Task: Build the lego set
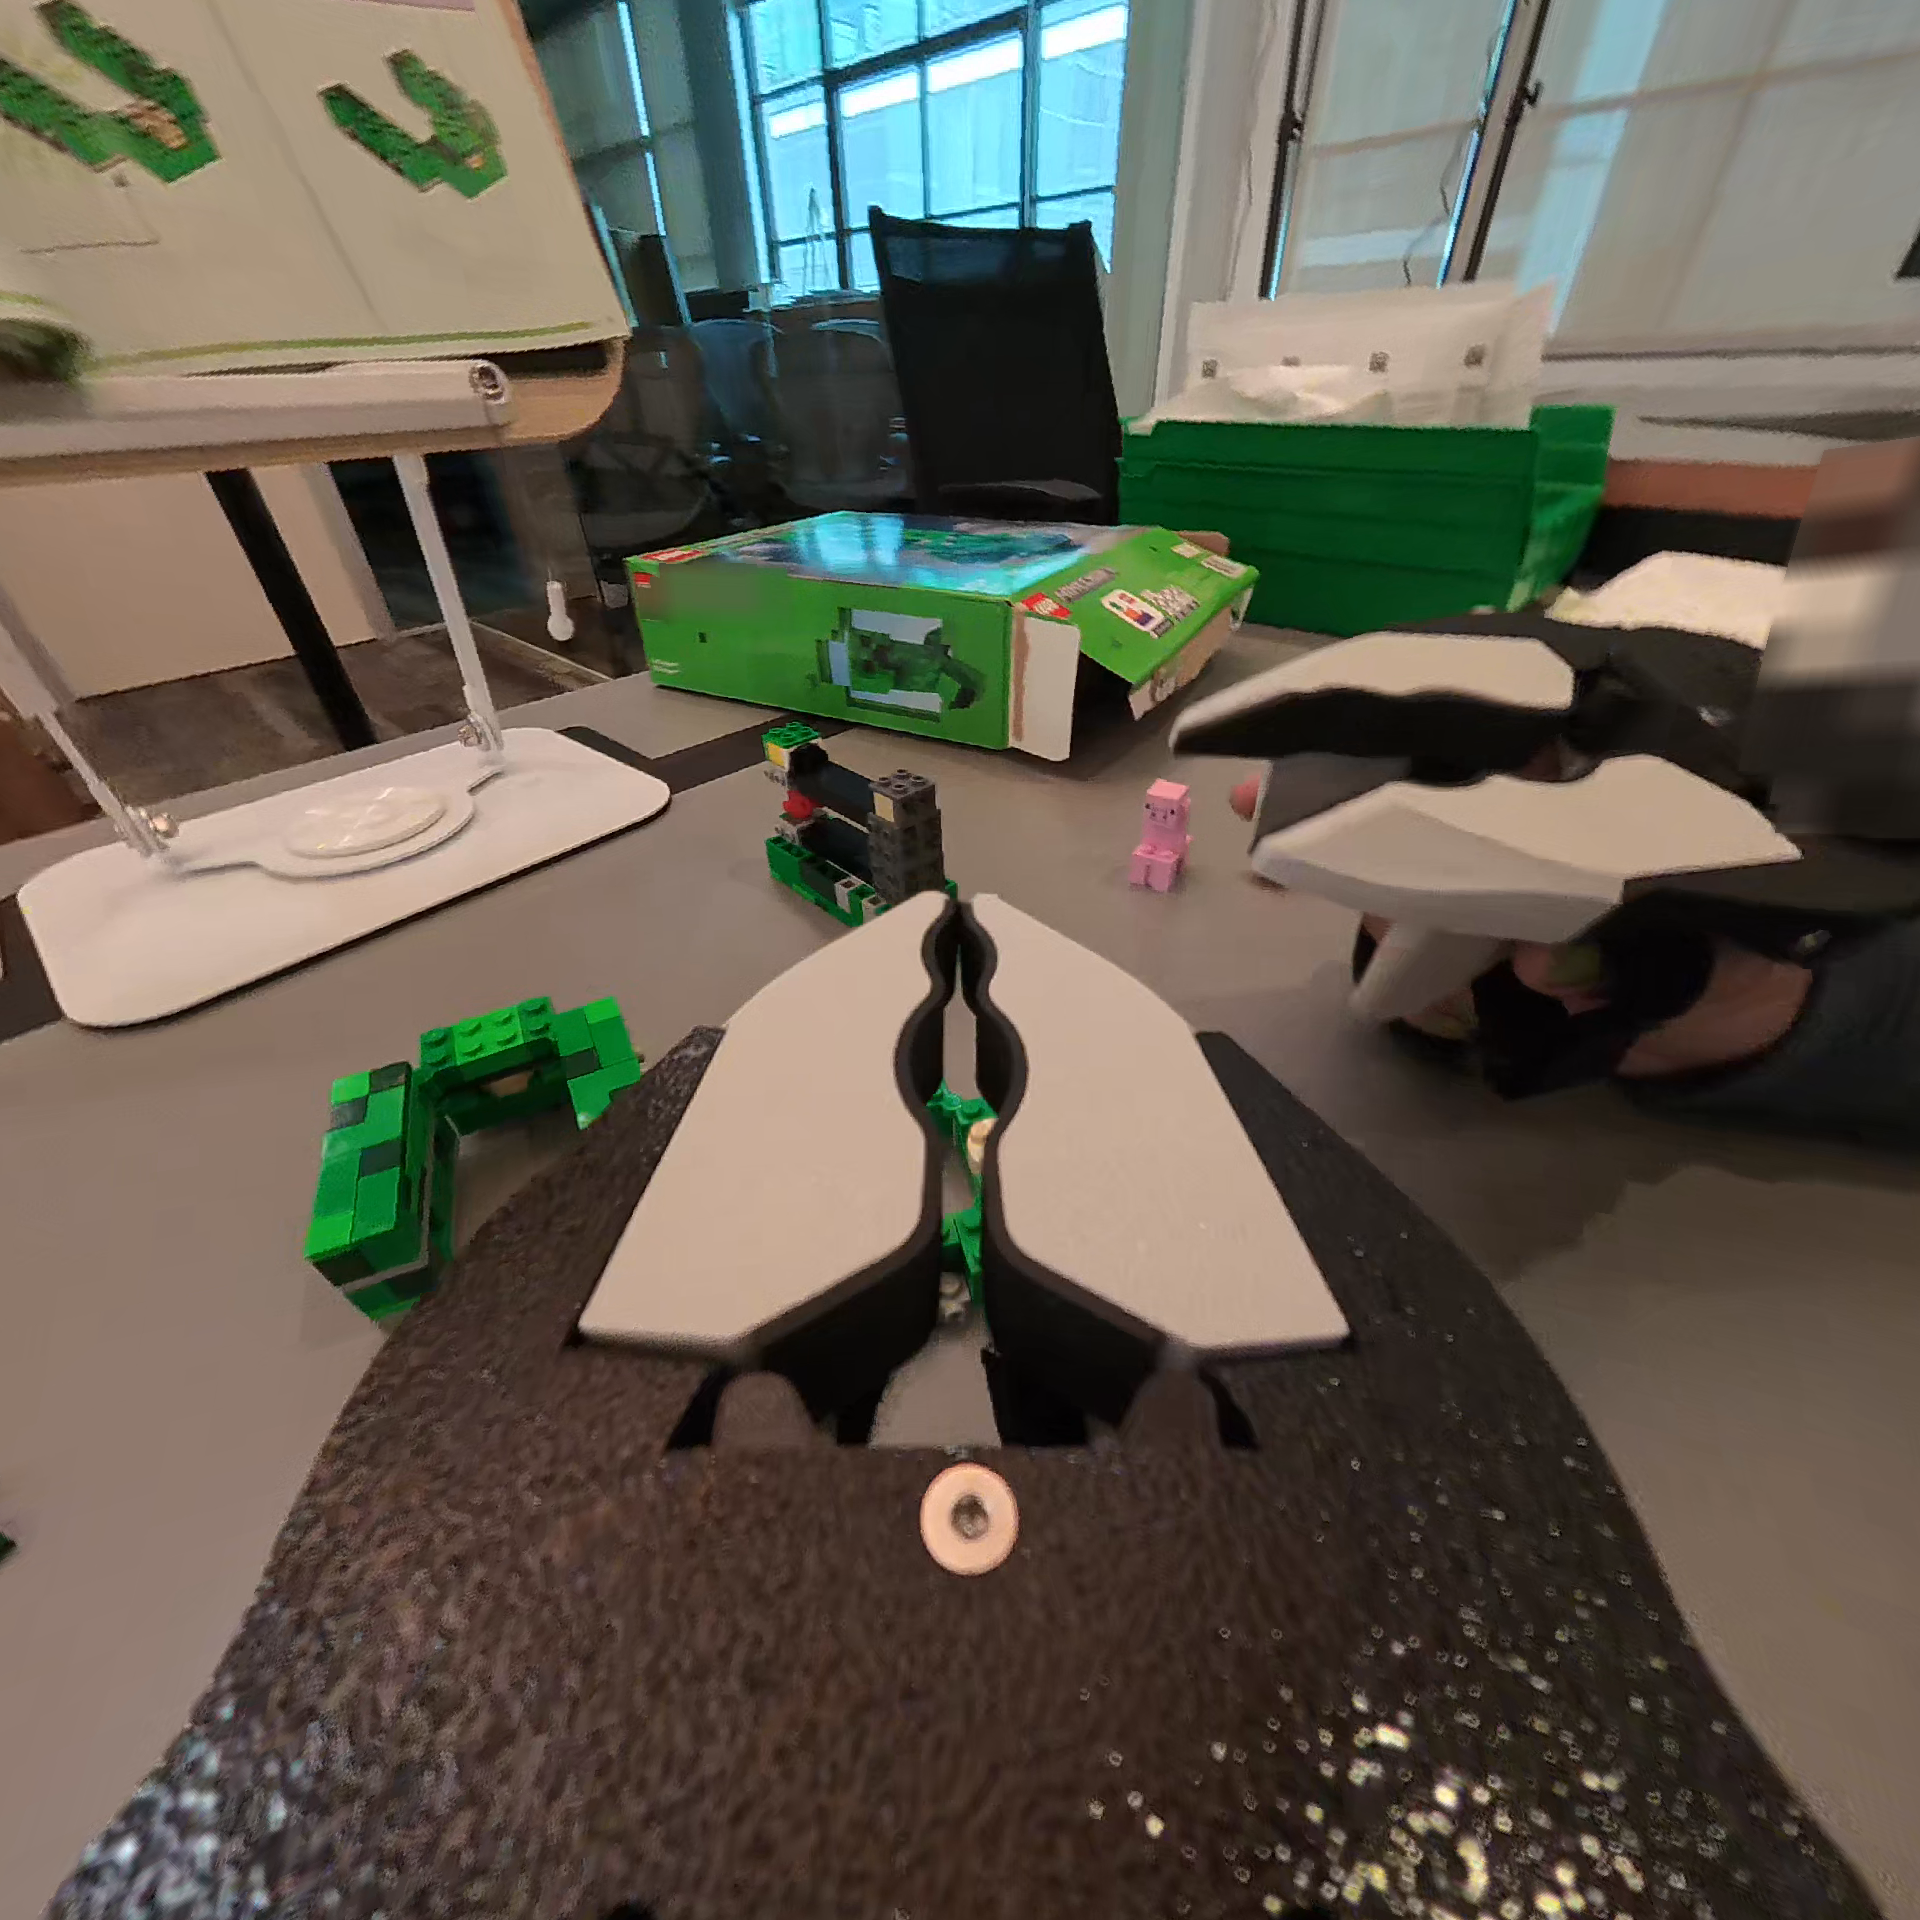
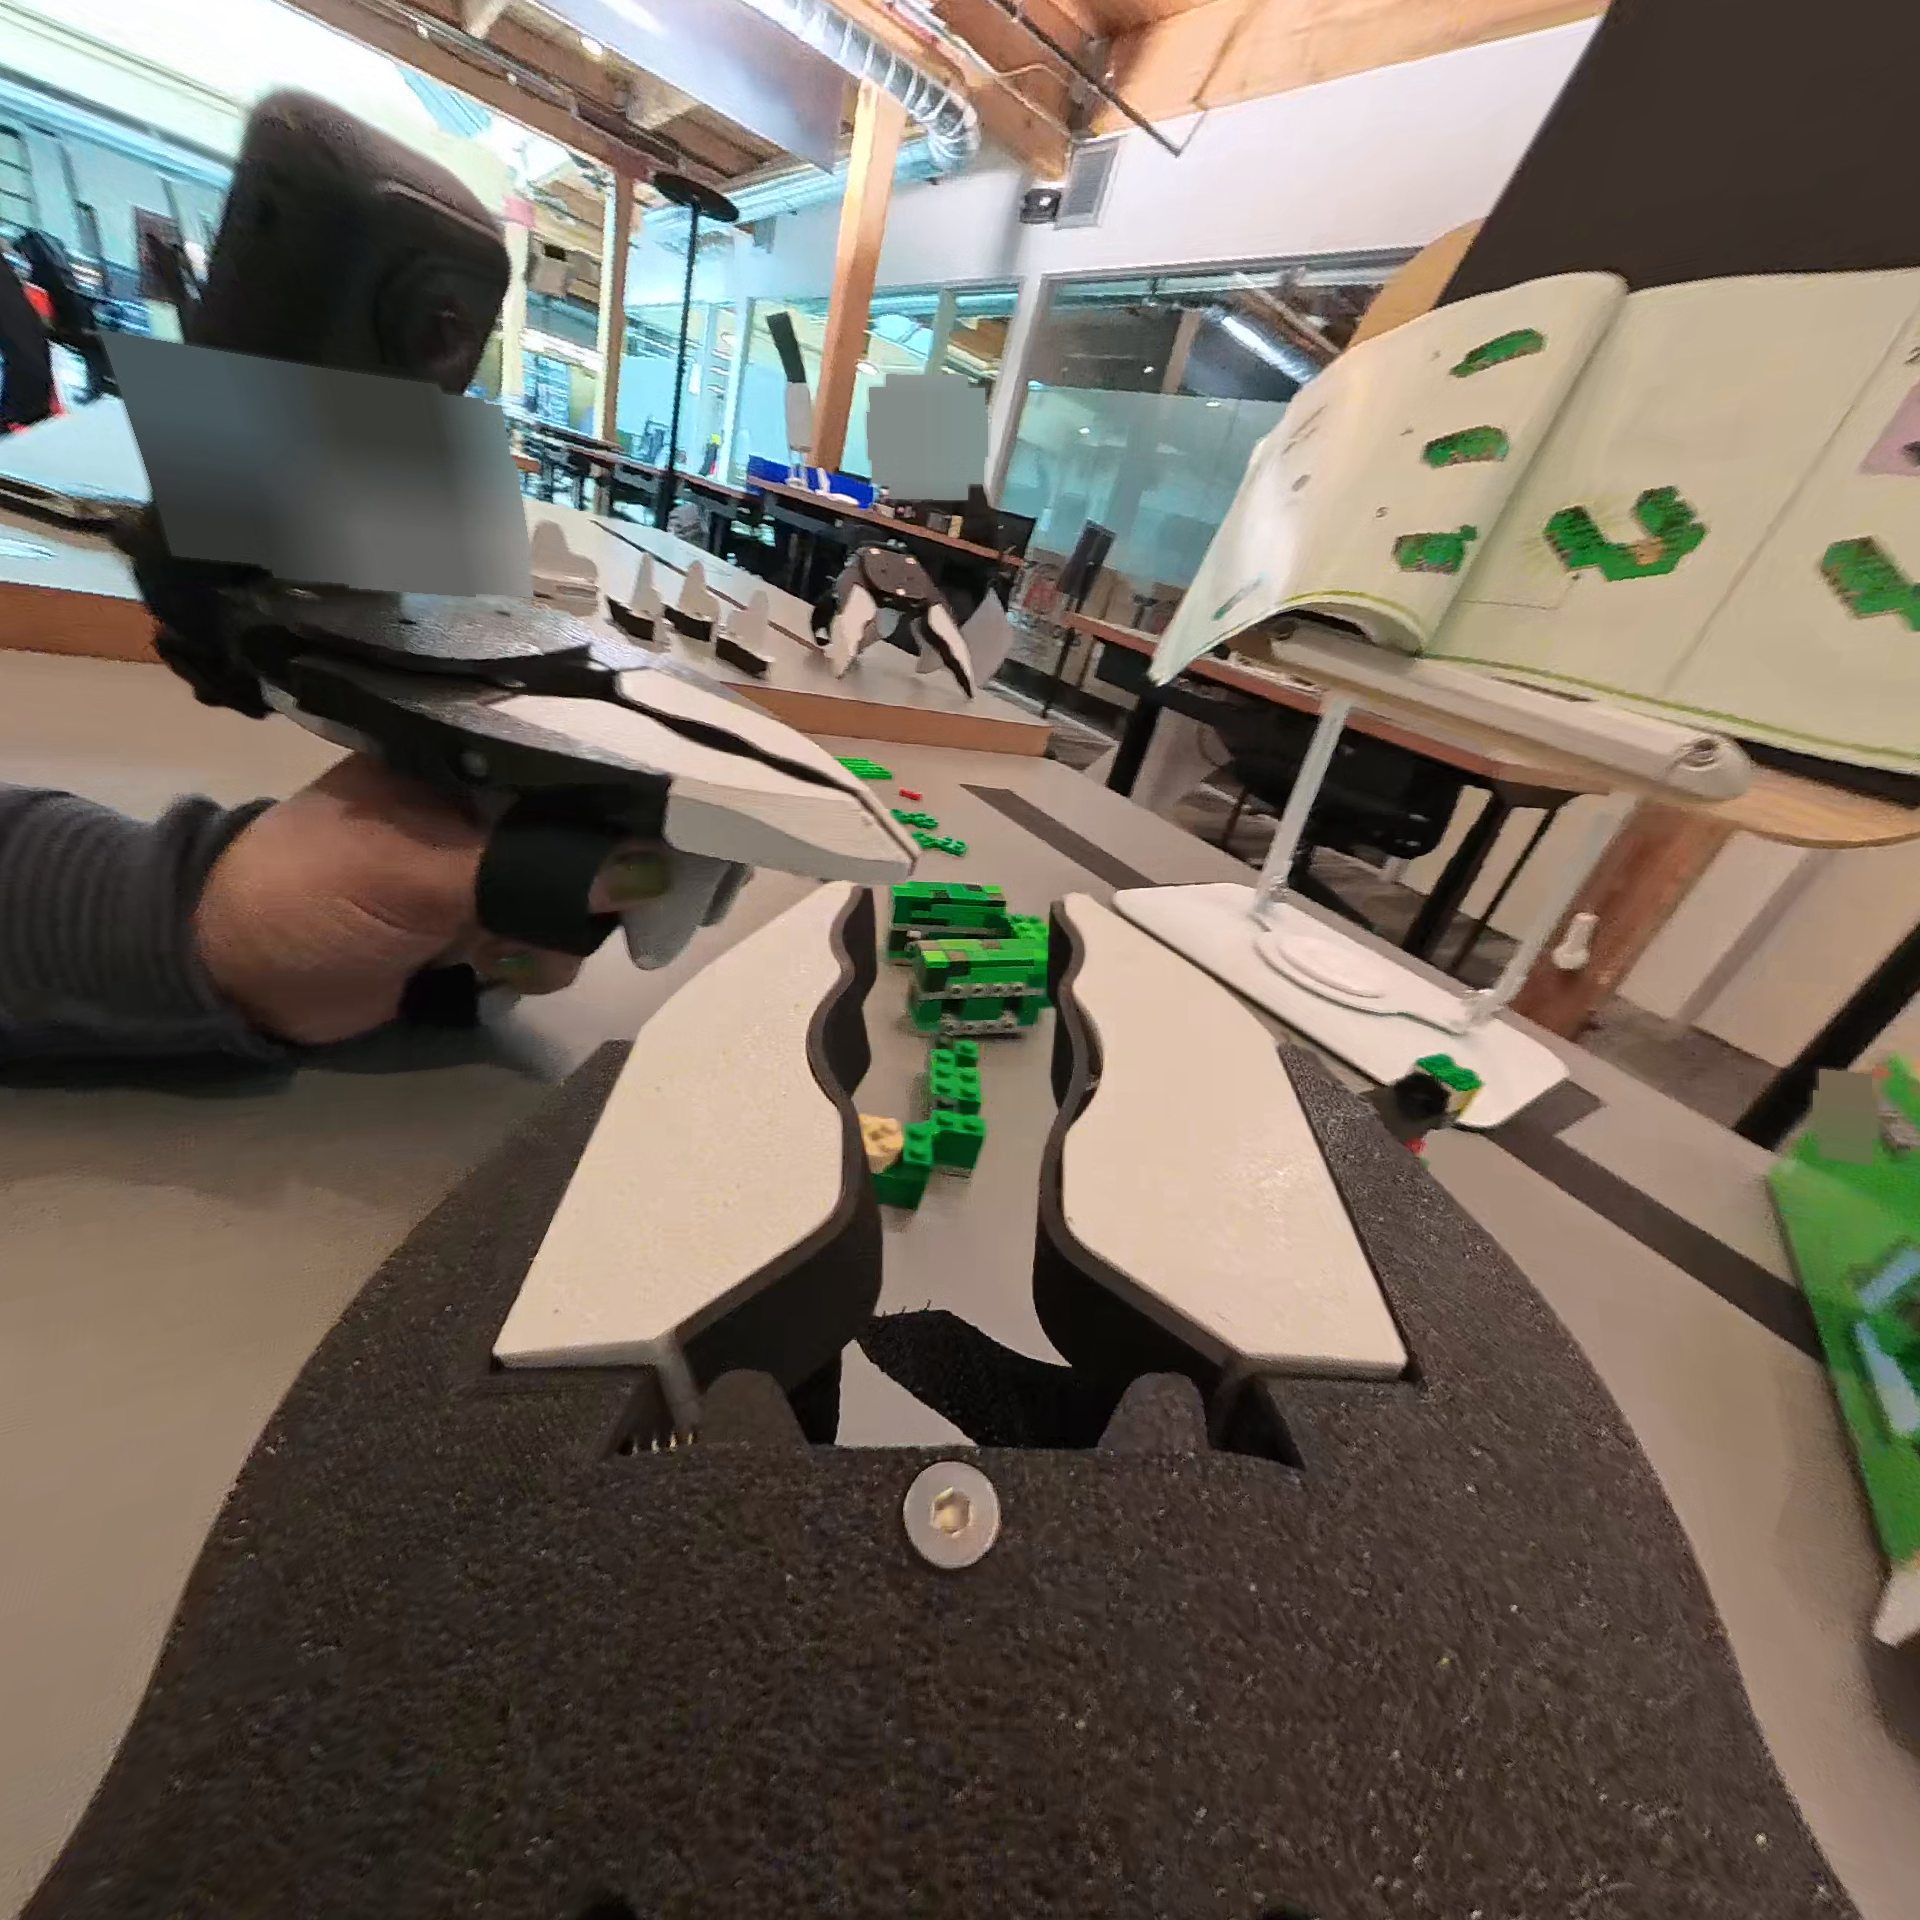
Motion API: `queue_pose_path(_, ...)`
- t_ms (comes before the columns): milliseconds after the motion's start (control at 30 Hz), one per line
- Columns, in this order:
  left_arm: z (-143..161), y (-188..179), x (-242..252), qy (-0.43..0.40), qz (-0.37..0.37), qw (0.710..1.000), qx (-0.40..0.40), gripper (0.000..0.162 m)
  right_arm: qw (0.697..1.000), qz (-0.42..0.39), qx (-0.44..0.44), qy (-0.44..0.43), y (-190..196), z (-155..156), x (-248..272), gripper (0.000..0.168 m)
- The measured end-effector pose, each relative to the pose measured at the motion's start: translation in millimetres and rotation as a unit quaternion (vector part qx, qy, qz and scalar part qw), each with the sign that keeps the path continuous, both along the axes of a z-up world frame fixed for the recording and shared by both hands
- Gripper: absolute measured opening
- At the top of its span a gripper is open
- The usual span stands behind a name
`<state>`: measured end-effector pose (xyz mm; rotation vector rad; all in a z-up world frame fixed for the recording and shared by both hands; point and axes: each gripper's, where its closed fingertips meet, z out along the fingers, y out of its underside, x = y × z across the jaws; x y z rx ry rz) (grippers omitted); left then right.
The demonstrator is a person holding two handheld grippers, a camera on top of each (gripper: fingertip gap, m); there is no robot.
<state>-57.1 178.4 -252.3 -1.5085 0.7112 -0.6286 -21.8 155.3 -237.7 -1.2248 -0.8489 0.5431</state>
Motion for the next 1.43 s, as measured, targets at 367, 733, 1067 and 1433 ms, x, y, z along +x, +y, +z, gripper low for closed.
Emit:
queue_pose_path(367, -8, -11, 13, 0.028, -0.047, 0.998, -0.013, 0.000, 0.999, -0.015, -0.016, 0.029, 9, 3, 14, 0.020)
queue_pose_path(733, -7, -17, 15, 0.022, -0.076, 0.997, -0.014, 0.000, 1.000, -0.014, -0.006, 0.020, 7, 3, 13, 0.014)
queue_pose_path(1067, -7, -18, 17, 0.022, -0.082, 0.996, -0.012, 0.000, 0.999, -0.032, 0.017, 0.023, 9, 5, 16, 0.013)
queue_pose_path(1433, -4, -15, 12, -0.004, -0.079, 0.997, -0.024, 0.000, 0.999, -0.024, 0.024, 0.010, 6, 4, 13, 0.009)
